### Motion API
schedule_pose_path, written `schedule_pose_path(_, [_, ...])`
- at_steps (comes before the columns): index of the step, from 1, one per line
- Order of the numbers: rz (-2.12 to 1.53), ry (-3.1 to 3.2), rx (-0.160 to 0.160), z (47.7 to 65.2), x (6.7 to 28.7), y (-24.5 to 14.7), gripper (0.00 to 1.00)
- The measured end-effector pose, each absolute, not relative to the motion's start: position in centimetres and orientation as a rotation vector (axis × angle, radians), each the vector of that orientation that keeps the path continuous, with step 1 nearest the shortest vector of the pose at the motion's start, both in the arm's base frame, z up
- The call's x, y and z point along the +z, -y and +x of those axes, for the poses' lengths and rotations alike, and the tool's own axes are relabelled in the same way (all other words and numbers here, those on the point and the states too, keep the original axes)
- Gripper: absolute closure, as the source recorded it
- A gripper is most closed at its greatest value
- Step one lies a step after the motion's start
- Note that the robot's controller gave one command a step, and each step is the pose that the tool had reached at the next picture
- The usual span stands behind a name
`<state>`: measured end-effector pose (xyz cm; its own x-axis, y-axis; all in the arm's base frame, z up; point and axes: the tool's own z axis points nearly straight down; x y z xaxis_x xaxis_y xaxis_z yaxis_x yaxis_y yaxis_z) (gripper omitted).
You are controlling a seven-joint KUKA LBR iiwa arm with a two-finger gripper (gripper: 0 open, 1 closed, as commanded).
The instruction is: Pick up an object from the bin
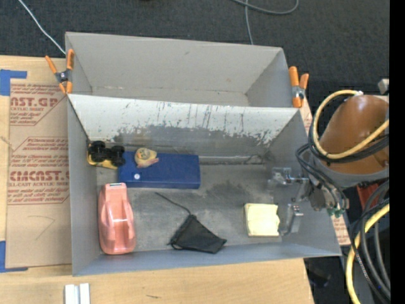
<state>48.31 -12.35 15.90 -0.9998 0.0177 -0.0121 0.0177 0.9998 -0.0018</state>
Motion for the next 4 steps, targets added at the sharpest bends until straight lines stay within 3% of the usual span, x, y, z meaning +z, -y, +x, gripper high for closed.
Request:
schedule_pose_path(1, [-0.147,-3.123,-0.005,49.0,7.7,10.1,0.0])
schedule_pose_path(2, [-0.176,-3.125,-0.004,48.0,7.0,10.6,1.0])
schedule_pose_path(3, [-0.176,-3.125,-0.004,48.0,7.0,10.6,1.0])
schedule_pose_path(4, [-0.221,-3.121,-0.004,49.6,7.6,10.7,1.0])
